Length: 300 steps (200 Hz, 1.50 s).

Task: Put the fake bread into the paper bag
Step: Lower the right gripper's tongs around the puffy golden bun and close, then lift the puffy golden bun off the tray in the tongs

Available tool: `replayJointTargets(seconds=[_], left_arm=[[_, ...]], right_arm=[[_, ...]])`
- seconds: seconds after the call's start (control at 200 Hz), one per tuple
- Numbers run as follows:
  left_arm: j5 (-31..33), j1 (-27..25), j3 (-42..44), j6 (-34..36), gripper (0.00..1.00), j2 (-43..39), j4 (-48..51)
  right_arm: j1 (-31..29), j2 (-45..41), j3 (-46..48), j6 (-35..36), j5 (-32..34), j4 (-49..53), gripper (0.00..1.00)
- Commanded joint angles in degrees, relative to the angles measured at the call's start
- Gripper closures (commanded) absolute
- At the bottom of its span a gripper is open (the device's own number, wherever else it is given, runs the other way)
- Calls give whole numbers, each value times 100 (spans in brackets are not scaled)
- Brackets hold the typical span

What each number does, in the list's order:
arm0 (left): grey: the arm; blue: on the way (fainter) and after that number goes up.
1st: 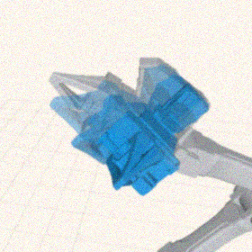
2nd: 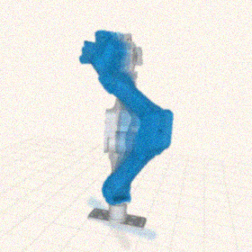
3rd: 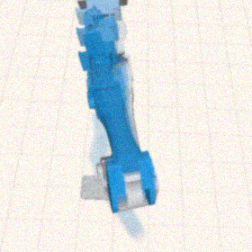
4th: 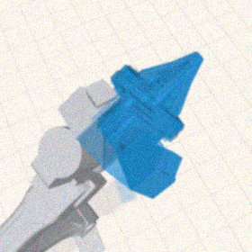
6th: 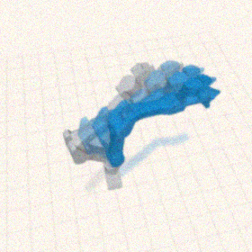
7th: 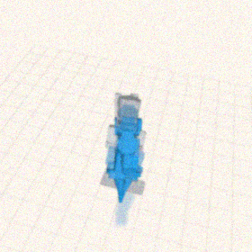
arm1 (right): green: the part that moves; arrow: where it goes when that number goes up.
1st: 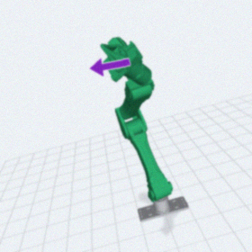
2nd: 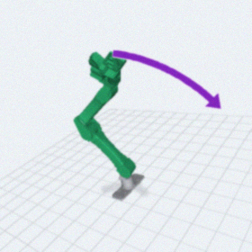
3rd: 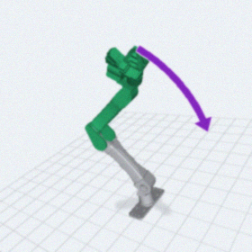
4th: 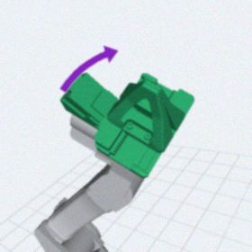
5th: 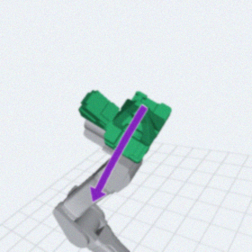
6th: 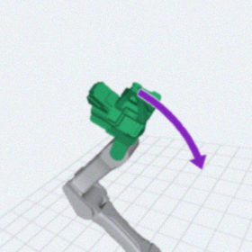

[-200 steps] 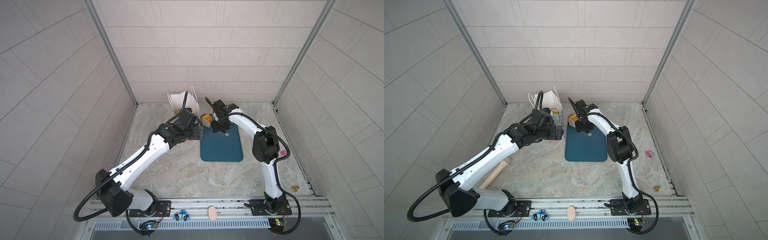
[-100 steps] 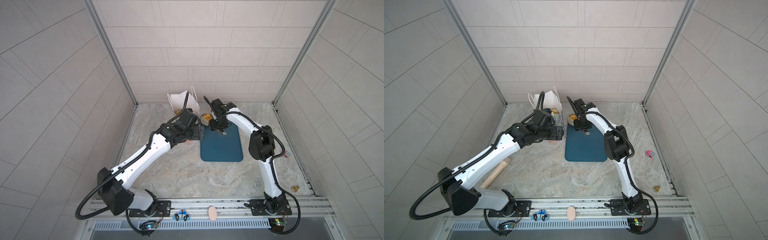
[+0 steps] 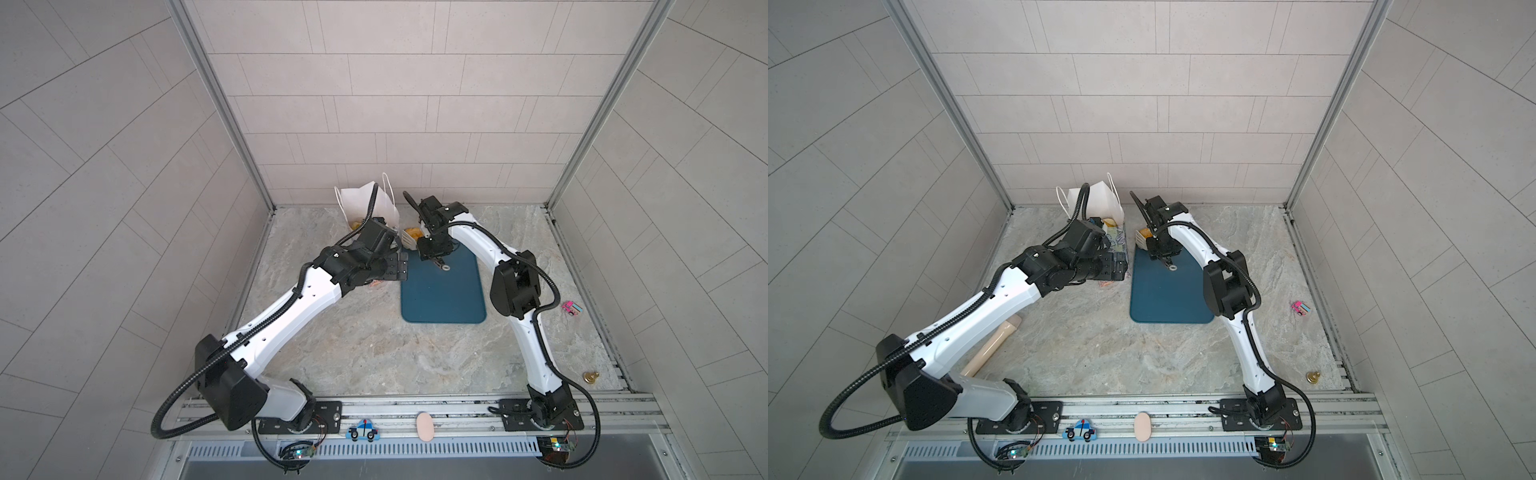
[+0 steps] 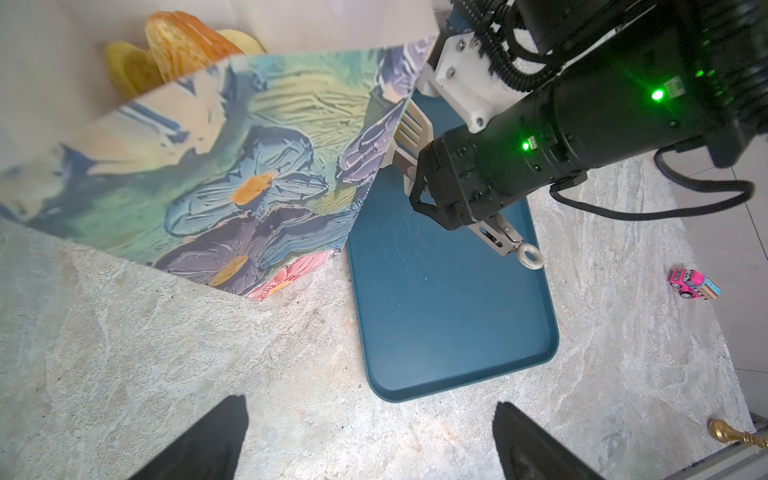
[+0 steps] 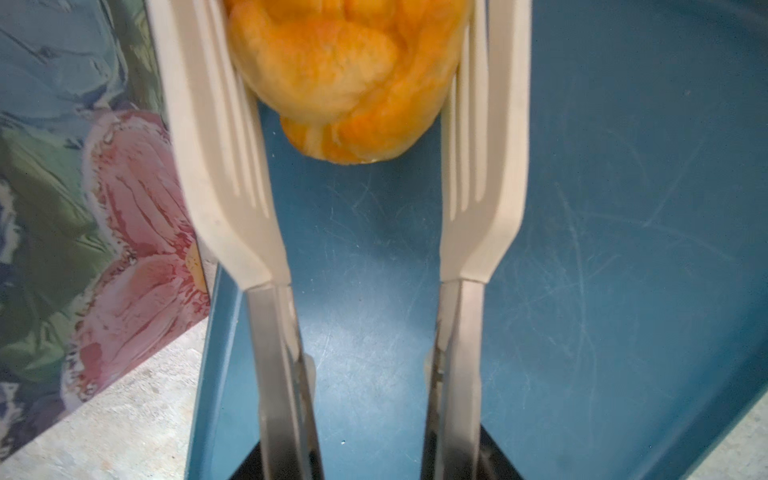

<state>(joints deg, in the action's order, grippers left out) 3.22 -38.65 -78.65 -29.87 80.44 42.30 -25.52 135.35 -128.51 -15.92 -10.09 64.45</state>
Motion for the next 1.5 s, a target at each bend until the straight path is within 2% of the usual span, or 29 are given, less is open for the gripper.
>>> replayJointTargets(seconds=[0.0, 0.065, 0.22, 0.61, 1.046, 1.261, 1.496], left_arm=[[128, -23, -63, -46, 0, 7, 85], [135, -25, -69, -48, 0, 11, 84], [131, -21, -80, -31, 0, 10, 75], [10, -41, -41, 16, 0, -85, 67], [-60, -179, -168, 113, 0, -18, 46], [-69, -184, -246, 176, 0, -26, 23], [-13, -170, -617, 356, 0, 14, 85]], right_arm=[[-2, -7, -135, 203, -54, 311, 50], [-3, -30, -131, 291, -55, 414, 50], [23, -136, -79, 421, -22, 604, 58], [240, -1144, 832, 138, -329, 129, 58], [545, -2334, 2377, -113, -764, -511, 58], [688, -2783, 2738, -239, -959, -696, 58], [716, -3164, 2736, -323, -1117, -757, 58]])
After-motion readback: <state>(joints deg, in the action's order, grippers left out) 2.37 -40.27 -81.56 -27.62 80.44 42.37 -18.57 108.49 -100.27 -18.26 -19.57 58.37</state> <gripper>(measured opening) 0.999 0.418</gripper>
